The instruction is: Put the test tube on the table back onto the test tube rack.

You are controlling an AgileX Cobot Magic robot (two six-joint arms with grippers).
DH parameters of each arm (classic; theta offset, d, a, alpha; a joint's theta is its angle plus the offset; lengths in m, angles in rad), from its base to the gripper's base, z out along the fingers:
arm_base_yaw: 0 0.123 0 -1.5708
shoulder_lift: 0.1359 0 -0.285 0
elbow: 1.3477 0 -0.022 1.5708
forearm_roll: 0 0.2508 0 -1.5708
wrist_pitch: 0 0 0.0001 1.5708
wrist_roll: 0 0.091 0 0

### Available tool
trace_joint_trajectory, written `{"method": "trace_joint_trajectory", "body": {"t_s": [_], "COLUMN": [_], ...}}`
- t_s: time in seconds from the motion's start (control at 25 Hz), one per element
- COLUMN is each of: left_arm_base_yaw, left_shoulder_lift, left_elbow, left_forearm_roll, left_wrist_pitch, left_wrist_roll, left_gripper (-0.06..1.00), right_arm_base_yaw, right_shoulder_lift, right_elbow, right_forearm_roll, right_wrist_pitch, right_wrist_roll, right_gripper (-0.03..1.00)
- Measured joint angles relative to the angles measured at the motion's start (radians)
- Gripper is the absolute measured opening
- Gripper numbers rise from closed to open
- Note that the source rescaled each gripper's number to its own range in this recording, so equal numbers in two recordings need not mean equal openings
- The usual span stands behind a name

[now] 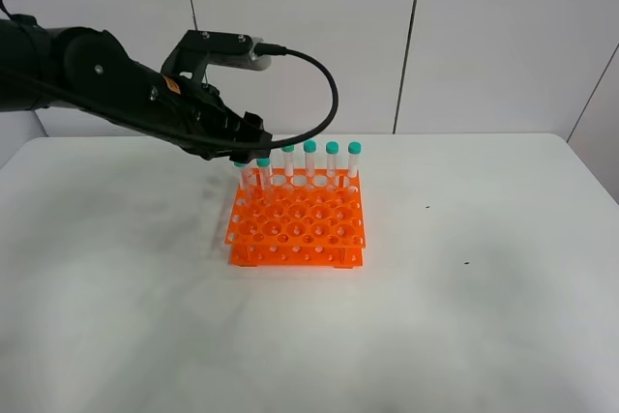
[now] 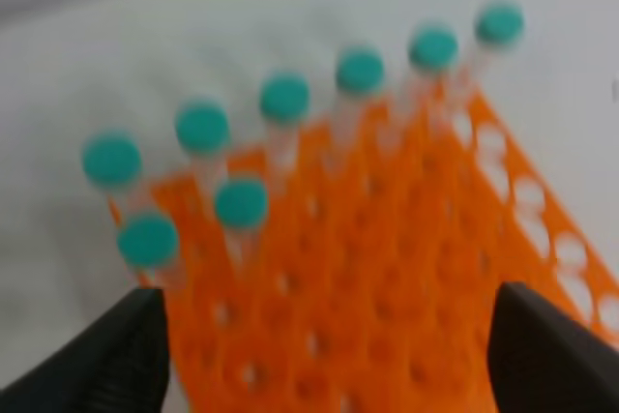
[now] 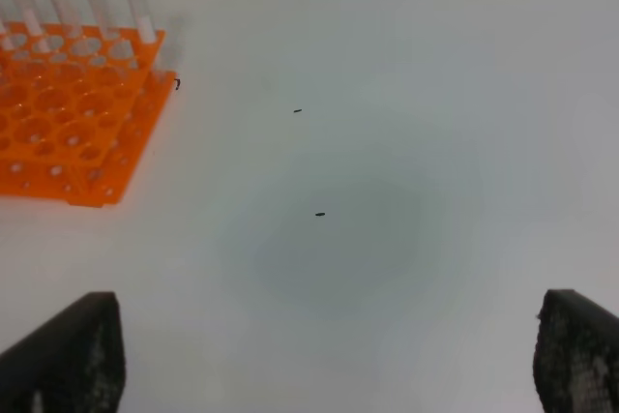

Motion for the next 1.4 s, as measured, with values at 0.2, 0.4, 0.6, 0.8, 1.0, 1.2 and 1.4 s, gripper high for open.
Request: {"method": "trace_joint_trajectory", "body": {"t_s": [0.2,0.4,0.6,0.8,1.0,1.2,1.4], "left_arm_base_yaw": [0.039,0.137,0.270,0.406,0.445,0.445,0.445], "left_shoulder_lift": [0.095,0.234,0.263,0.263,0.263,0.238,0.094], "left_elbow": [-0.218,-0.400,-0.441,-0.443,-0.443,-0.416,-0.262], "left_forearm_roll": [0.000,0.004,0.065,0.095,0.094,0.092,0.091], "left_wrist_pitch": [0.303,0.593,0.708,0.813,0.874,0.874,0.874], "left_wrist_roll": [0.000,-0.017,-0.065,-0.086,-0.097,-0.100,-0.100], "left_gripper": [1.00,1.00,1.00,1.00,1.00,1.00,1.00], "right_arm_base_yaw": [0.000,0.000,0.000,0.000,0.000,0.000,0.000], "right_shoulder_lift": [0.000,0.000,0.000,0.000,0.000,0.000,0.000], "right_elbow": [0.000,0.000,0.000,0.000,0.000,0.000,0.000], "right_forearm_roll": [0.000,0.000,0.000,0.000,0.000,0.000,0.000], "right_wrist_pitch": [0.000,0.000,0.000,0.000,0.000,0.000,0.000], "right_wrist_roll": [0.000,0.000,0.000,0.000,0.000,0.000,0.000], "right_gripper": [0.92,0.92,0.92,0.92,0.92,0.92,0.92]}}
